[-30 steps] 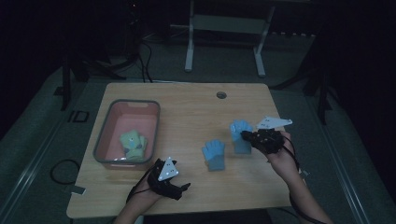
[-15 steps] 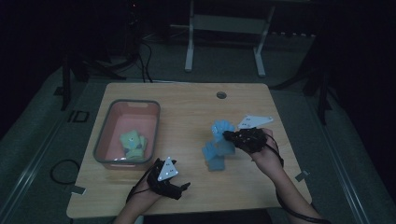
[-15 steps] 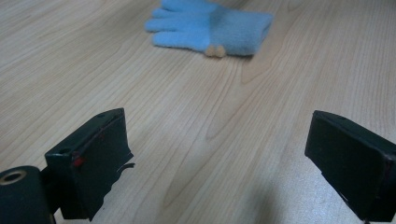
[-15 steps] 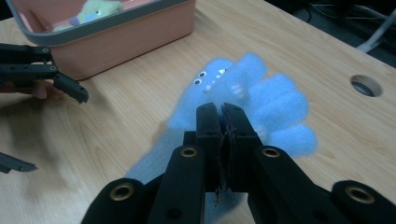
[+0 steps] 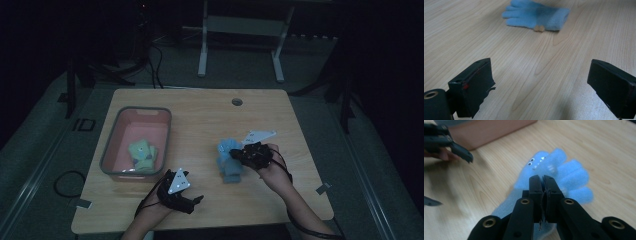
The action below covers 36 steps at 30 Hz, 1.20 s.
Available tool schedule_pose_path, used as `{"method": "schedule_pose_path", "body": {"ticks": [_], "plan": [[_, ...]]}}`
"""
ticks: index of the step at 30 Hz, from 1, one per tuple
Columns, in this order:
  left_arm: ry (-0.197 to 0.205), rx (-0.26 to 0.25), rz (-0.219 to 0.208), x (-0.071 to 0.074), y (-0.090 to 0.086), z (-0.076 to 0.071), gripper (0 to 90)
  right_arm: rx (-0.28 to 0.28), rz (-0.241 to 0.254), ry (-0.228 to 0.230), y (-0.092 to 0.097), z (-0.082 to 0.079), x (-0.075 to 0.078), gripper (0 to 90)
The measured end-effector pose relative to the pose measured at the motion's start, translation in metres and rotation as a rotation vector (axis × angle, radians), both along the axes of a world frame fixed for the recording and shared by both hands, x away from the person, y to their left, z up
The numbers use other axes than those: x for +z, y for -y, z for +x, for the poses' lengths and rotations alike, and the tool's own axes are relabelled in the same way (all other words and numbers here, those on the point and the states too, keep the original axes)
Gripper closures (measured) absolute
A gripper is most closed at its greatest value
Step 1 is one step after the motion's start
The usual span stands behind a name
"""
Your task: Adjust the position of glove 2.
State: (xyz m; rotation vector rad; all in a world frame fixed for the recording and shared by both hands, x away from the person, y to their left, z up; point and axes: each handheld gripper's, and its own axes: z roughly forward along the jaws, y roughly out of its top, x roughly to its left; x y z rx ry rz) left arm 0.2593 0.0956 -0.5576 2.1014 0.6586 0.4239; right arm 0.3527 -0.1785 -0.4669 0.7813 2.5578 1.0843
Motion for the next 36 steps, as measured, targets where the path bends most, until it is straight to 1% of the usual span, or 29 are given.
{"method": "schedule_pose_path", "body": {"ticks": [3,5,6,8,10,11,13,14,16,18,21,22,23,24,29,30,31,32,33,34,36], "plan": [[-0.001,-0.001,0.002,0.000,0.000,0.000,6.6,-0.004,-0.011,-0.027,0.000,0.001,-0.008,86.4],[-0.002,-0.002,0.001,0.000,0.000,0.000,6.6,-0.002,-0.016,-0.032,0.000,0.002,-0.011,86.3],[-0.001,-0.001,-0.001,0.000,0.001,0.000,6.6,0.002,-0.024,-0.052,-0.001,0.002,-0.018,86.3],[-0.001,-0.003,0.003,0.000,0.001,0.000,6.6,0.002,-0.035,-0.060,-0.002,0.003,-0.024,86.3],[0.020,-0.008,0.026,-0.001,0.002,-0.001,6.6,0.001,-0.045,-0.073,-0.003,0.004,-0.031,86.2],[0.023,-0.010,0.029,-0.001,0.002,-0.001,6.6,0.000,-0.049,-0.078,-0.003,0.005,-0.034,86.1],[0.019,-0.010,0.030,-0.001,0.002,-0.001,6.6,-0.001,-0.054,-0.081,-0.004,0.006,-0.036,86.1],[0.007,-0.008,0.022,-0.001,0.002,0.000,6.6,-0.008,-0.056,-0.092,-0.004,0.008,-0.041,85.9],[-0.014,-0.007,0.001,-0.001,0.001,0.001,6.5,-0.012,-0.067,-0.098,-0.005,0.010,-0.045,85.8],[-0.015,-0.008,0.000,-0.001,0.001,0.000,6.4,-0.011,-0.082,-0.102,-0.006,0.012,-0.050,85.7],[-0.019,-0.008,-0.007,-0.001,0.001,0.001,6.4,-0.012,-0.085,-0.105,-0.006,0.014,-0.052,85.6],[-0.022,-0.007,-0.010,-0.001,0.001,0.001,6.4,-0.021,-0.088,-0.117,-0.005,0.015,-0.056,85.5],[-0.025,-0.007,-0.012,-0.001,0.001,0.001,6.4,-0.020,-0.087,-0.120,-0.005,0.016,-0.057,85.4],[-0.031,-0.004,-0.006,-0.001,0.001,0.002,6.3,-0.021,-0.093,-0.125,-0.006,0.016,-0.060,85.1],[-0.032,0.000,-0.010,-0.001,0.001,0.003,6.3,-0.027,-0.102,-0.128,-0.006,0.016,-0.065,84.5],[-0.032,0.006,-0.027,0.000,0.001,0.003,6.3,-0.026,-0.104,-0.127,-0.007,0.016,-0.067,84.0],[-0.032,0.006,-0.027,0.000,0.001,0.003,6.3,-0.026,-0.104,-0.127,-0.007,0.016,-0.067,84.0],[-0.020,0.008,-0.048,0.001,0.000,0.003,6.3,-0.026,-0.104,-0.124,-0.007,0.015,-0.068,82.9],[-0.020,0.008,-0.048,0.001,0.000,0.003,6.4,-0.024,-0.103,-0.122,-0.007,0.014,-0.067,81.2],[-0.025,0.012,-0.070,0.001,0.000,0.004,6.4,-0.025,-0.099,-0.119,-0.006,0.014,-0.065,78.8],[-0.026,0.019,-0.066,0.002,0.001,0.003,6.4,-0.023,-0.088,-0.116,-0.004,0.013,-0.061,71.5]]}}
